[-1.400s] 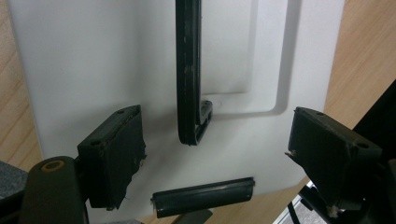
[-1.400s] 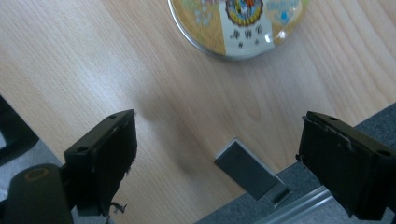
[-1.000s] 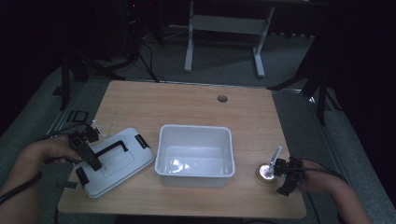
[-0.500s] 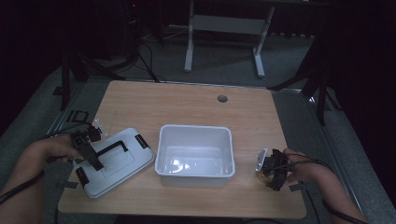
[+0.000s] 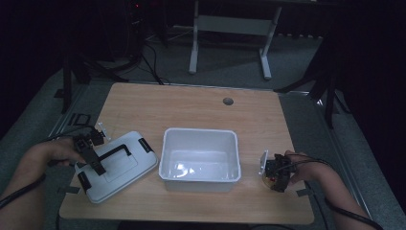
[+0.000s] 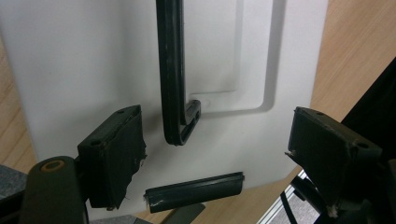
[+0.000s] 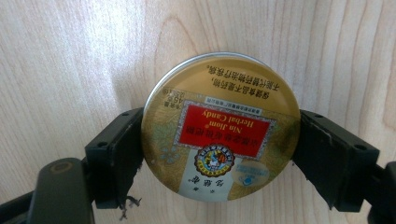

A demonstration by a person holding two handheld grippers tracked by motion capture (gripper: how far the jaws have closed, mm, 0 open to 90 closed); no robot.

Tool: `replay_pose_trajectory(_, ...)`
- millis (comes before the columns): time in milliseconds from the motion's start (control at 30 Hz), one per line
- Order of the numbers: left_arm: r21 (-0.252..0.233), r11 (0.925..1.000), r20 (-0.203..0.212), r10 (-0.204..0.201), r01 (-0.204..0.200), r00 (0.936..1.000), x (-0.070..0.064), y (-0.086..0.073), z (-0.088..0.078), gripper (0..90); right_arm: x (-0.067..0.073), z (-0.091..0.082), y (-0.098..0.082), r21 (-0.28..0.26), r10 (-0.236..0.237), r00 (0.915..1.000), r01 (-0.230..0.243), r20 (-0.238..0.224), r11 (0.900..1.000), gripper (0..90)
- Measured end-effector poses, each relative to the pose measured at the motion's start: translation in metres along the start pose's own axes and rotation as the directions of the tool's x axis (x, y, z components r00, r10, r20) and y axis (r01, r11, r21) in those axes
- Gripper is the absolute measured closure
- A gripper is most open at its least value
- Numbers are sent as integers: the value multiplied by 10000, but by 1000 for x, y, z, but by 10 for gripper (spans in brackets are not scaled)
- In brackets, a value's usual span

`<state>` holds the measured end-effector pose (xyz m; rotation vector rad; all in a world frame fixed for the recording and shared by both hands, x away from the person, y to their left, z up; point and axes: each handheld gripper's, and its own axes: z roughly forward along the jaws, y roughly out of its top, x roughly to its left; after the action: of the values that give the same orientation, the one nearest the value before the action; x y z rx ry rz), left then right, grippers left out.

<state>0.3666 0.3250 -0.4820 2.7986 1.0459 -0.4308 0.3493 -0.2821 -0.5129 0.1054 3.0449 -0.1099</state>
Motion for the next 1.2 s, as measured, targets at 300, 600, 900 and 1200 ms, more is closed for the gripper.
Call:
replay_pose_trajectory(300, 88, 10000, -13, -13, 13, 10000, 0, -1, 0, 178, -1, -10, 0, -15, 77, 9999, -77, 79, 10000, 207)
replay_pose_trajectory(600, 153, 9999, -77, 9, -8, 10000, -2, -2, -2, 178, 1, -43, 4, -104, 7, 9995, -4, 328, 9999, 208)
replay_pose_trajectory(900, 218, 9998, -107, -10, 13, 9999, -3, 0, -5, 178, 1, -73, 14, 27, -144, 9990, 143, 432, 9999, 209)
replay_pose_trajectory(1200, 260, 9997, -90, -18, 20, 10000, -4, -1, -5, 178, -2, -101, 26, 82, -204, 9976, 199, 657, 9998, 209)
